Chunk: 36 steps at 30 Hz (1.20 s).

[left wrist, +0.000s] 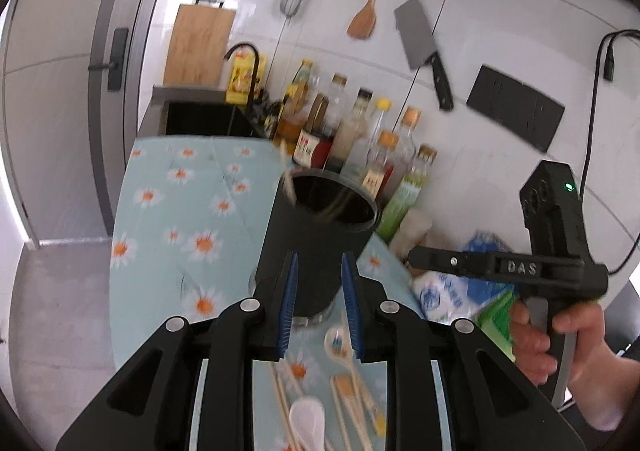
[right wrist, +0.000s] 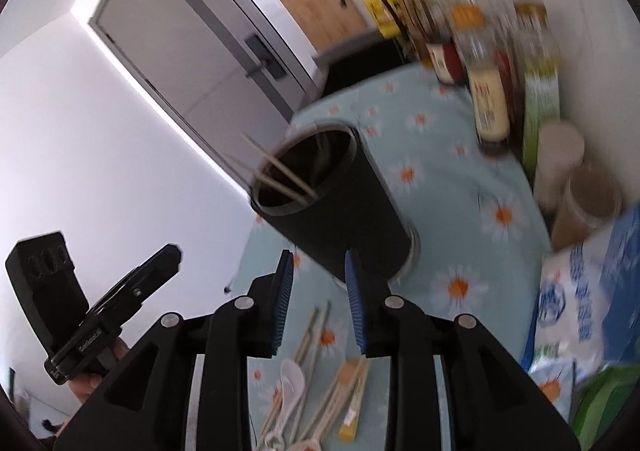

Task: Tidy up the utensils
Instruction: 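Lower the right gripper onto another wooden chopstick and close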

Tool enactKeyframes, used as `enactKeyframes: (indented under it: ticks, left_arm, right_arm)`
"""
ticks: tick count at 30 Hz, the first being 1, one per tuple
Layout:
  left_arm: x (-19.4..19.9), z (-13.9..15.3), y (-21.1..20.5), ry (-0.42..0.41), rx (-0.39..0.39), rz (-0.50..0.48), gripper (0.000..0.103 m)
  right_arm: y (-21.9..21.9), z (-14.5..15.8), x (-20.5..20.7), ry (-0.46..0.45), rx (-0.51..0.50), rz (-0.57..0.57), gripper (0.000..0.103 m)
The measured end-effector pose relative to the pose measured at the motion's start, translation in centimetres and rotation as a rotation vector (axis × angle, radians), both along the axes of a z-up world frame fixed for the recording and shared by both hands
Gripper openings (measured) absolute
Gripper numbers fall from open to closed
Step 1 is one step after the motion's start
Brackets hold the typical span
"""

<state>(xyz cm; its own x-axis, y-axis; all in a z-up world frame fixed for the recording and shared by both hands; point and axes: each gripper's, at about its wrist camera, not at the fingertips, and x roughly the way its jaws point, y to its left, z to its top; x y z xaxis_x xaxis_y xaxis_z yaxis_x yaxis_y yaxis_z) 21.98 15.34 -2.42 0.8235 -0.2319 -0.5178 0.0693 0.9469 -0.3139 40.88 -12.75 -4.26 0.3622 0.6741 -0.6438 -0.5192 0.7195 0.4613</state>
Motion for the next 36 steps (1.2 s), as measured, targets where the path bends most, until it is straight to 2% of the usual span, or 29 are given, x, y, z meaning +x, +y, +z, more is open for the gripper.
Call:
enactKeyframes:
  ticks: [4, 7, 11, 16, 22, 31, 36]
  left_arm:
    - [-1.5, -2.3, 0.2, 0.059, -0.013, 0.004, 0.021]
    - [-2.8, -4.4, 0.3, 0.108, -0.023, 0.004, 0.021]
    - [-4.1, -6.8, 0.4, 0.166, -0.049, 0.011, 0.021]
    - [-5.4, -9.2, 0.3, 0.222, -0.063, 0.008, 0.021]
    - [-6.0, -10.8, 0.2, 0.254, -0.077, 0.002, 0.021]
    - [-5.9, -11.5, 0.1, 0.273, -0.078, -0.029, 0.021]
    - [-5.5, -11.8, 0.0, 0.286, -0.069, -0.056, 0.021]
  right_arm:
    - [-0.3, -3.1, 0.3, 0.121, -0.011, -0.003, 0.028]
    - [-0.4, -6.0, 0.8, 0.246, 0.005, -0.003, 0.028]
    - [0.3, -8.6, 1.1, 0.32, -0.031, 0.006, 0.028]
    - [1.0, -10.7, 1.6, 0.365, -0.082, -0.001, 0.028]
    - [2.0, -11.9, 1.8, 0.376, -0.125, -0.001, 0.028]
    - [3.4, -13.1, 2.8, 0.408, -0.151, 0.0, 0.019]
    - [4.4, -13.7, 3.2, 0.427, -0.149, 0.0, 0.006]
